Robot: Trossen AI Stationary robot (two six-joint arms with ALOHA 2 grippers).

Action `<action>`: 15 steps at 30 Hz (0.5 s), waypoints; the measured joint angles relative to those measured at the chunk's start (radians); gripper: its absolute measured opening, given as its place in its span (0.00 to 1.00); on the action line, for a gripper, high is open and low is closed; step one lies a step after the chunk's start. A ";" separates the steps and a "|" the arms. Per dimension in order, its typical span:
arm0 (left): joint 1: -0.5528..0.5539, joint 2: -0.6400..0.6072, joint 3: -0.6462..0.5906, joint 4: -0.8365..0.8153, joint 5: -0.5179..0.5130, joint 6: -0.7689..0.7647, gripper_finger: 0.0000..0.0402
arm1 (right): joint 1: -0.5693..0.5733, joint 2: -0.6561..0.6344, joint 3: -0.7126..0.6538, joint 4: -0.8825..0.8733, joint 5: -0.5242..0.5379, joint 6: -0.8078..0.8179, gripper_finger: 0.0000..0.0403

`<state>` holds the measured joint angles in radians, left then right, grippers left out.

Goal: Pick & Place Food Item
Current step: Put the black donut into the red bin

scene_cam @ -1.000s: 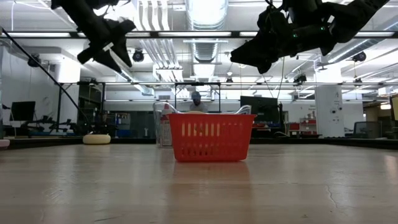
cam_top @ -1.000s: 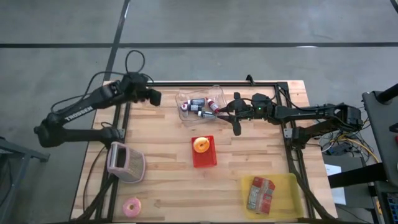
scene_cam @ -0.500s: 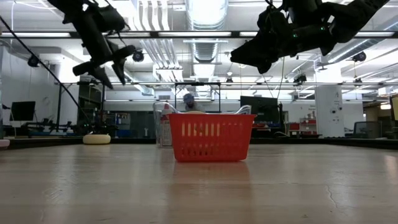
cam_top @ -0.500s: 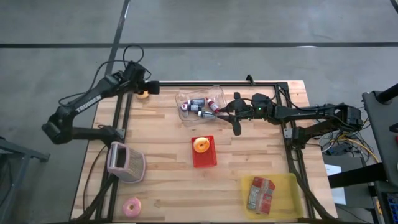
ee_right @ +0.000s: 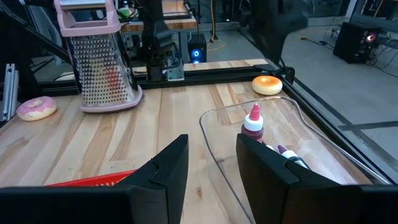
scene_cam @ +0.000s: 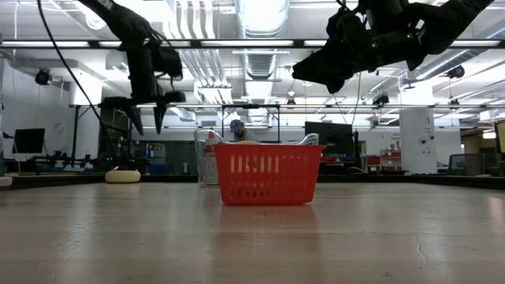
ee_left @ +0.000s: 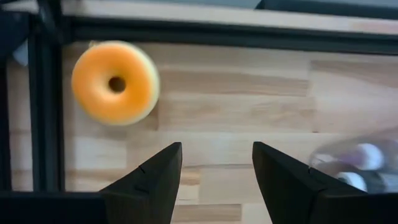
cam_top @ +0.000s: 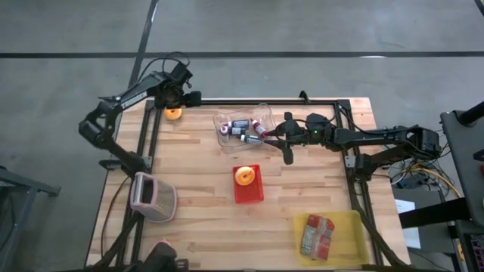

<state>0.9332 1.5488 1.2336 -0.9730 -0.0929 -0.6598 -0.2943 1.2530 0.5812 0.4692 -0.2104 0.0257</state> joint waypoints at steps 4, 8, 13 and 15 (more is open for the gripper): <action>0.026 0.053 -0.003 -0.013 0.011 -0.019 0.50 | 0.000 0.000 0.000 0.000 0.000 0.000 0.32; 0.059 0.108 -0.005 -0.004 0.044 -0.021 0.50 | 0.000 0.000 0.000 0.000 0.000 0.000 0.32; 0.091 0.167 -0.006 0.000 0.061 -0.016 0.50 | 0.000 0.000 0.000 0.000 0.000 0.000 0.32; 0.106 0.181 -0.007 0.000 0.059 -0.014 0.50 | 0.000 0.000 0.000 0.000 0.000 0.000 0.32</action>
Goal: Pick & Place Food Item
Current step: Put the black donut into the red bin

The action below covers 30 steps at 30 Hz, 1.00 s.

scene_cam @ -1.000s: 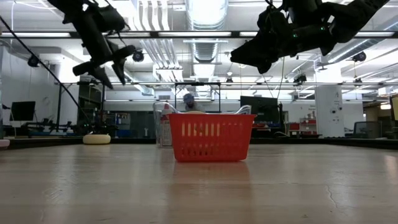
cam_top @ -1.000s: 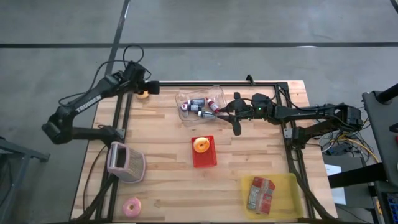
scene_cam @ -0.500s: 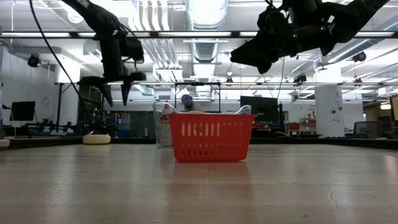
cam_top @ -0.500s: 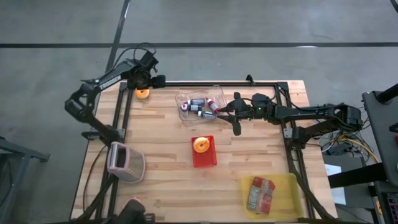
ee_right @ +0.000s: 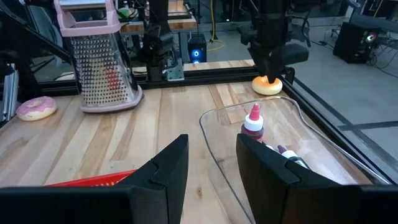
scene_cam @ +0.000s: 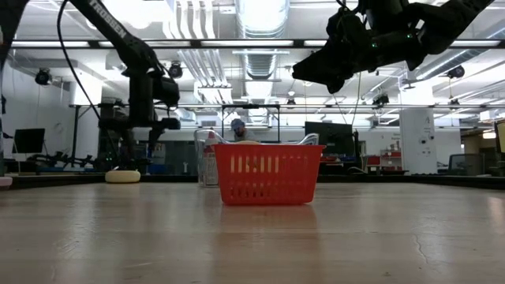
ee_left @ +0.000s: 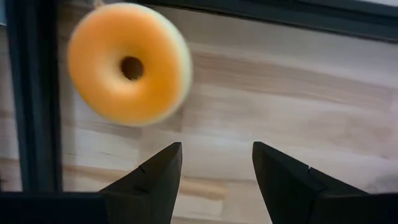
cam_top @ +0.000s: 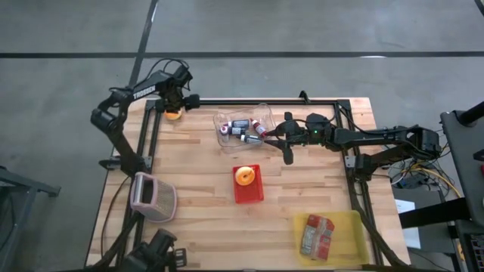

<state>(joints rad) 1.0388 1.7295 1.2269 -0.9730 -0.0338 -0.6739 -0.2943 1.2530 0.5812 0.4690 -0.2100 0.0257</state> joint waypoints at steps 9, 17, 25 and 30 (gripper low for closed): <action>0.059 0.046 -0.001 0.042 -0.018 0.034 0.50 | 0.000 0.000 0.000 0.000 0.000 0.000 0.32; 0.075 0.076 -0.002 0.060 -0.014 0.049 0.50 | 0.000 0.000 0.000 0.000 0.000 0.000 0.32; 0.090 0.096 -0.002 0.069 -0.014 0.070 0.50 | 0.000 0.000 0.000 0.000 0.000 0.000 0.32; 0.102 0.116 -0.002 0.076 -0.014 0.076 0.50 | 0.000 0.000 0.000 0.000 0.000 0.000 0.32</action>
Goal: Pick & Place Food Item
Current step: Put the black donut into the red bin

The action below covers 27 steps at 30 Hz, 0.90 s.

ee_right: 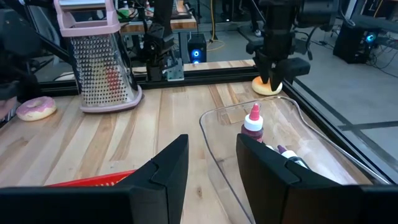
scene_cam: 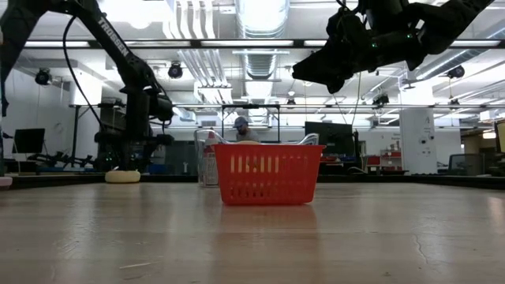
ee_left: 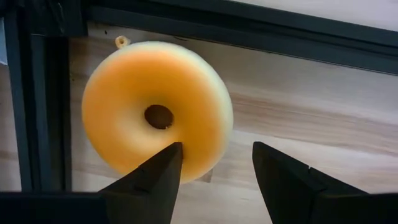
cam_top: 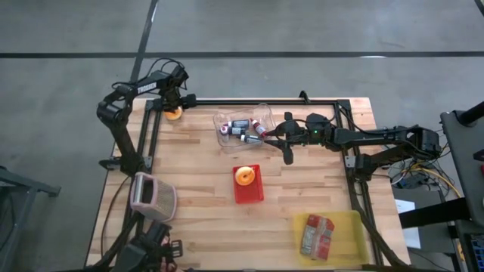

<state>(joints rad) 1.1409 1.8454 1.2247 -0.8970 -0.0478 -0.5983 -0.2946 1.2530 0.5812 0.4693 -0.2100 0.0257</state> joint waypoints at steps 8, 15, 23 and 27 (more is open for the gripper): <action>0.020 0.010 0.000 0.007 0.008 0.011 0.50 | 0.000 0.000 0.000 0.000 0.000 0.000 0.32; 0.022 0.010 0.000 0.007 0.018 0.011 0.50 | 0.000 0.000 0.000 0.000 0.000 0.000 0.32; 0.022 0.010 -0.002 0.006 0.017 0.019 0.35 | 0.000 0.000 0.000 0.000 0.000 0.000 0.32; 0.022 0.010 -0.002 0.006 0.016 0.015 0.26 | 0.000 0.000 0.000 0.000 0.000 0.000 0.32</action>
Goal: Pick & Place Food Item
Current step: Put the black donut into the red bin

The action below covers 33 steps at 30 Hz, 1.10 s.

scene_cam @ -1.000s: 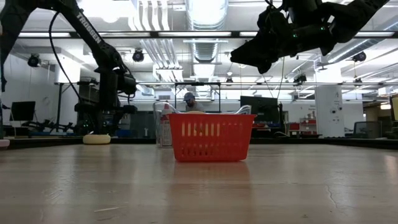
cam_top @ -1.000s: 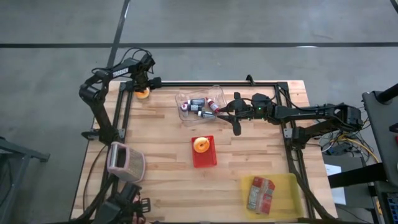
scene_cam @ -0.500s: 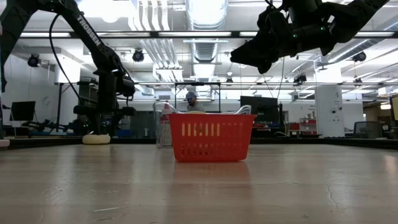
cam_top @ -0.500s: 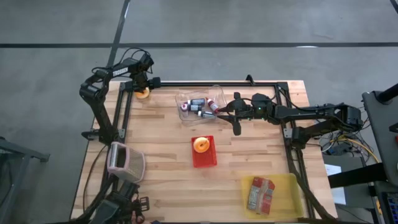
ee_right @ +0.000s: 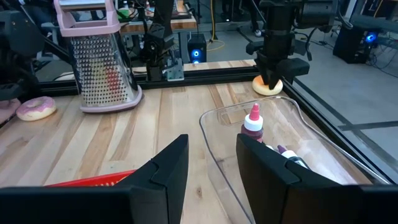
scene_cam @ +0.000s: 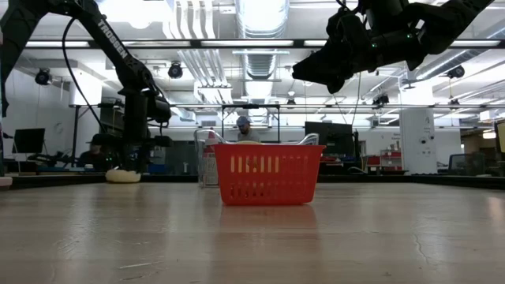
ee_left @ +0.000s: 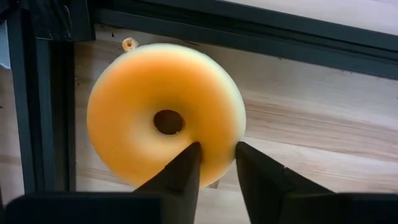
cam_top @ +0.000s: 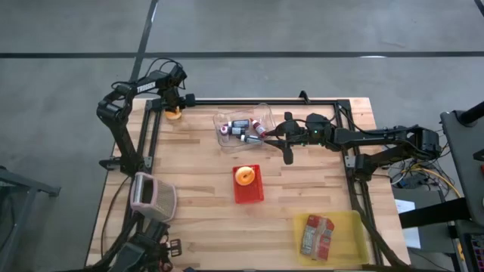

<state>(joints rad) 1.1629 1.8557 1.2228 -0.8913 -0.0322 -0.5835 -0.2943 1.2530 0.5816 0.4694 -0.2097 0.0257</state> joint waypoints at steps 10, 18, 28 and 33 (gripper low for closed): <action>0.000 0.000 0.000 0.001 -0.001 -0.006 0.17 | 0.000 0.000 0.000 0.000 0.000 -0.001 0.32; 0.000 0.000 0.002 0.010 0.037 0.004 0.18 | 0.000 0.000 0.000 0.000 0.000 -0.001 0.32; 0.000 0.000 0.002 0.012 0.049 0.019 0.29 | 0.000 0.000 0.000 0.000 0.000 0.000 0.32; 0.000 -0.001 0.002 0.017 0.051 0.019 0.43 | 0.000 0.000 0.000 0.000 0.000 0.000 0.32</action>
<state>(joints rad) 1.1629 1.8549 1.2247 -0.8747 0.0193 -0.5648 -0.2947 1.2530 0.5816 0.4694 -0.2096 0.0256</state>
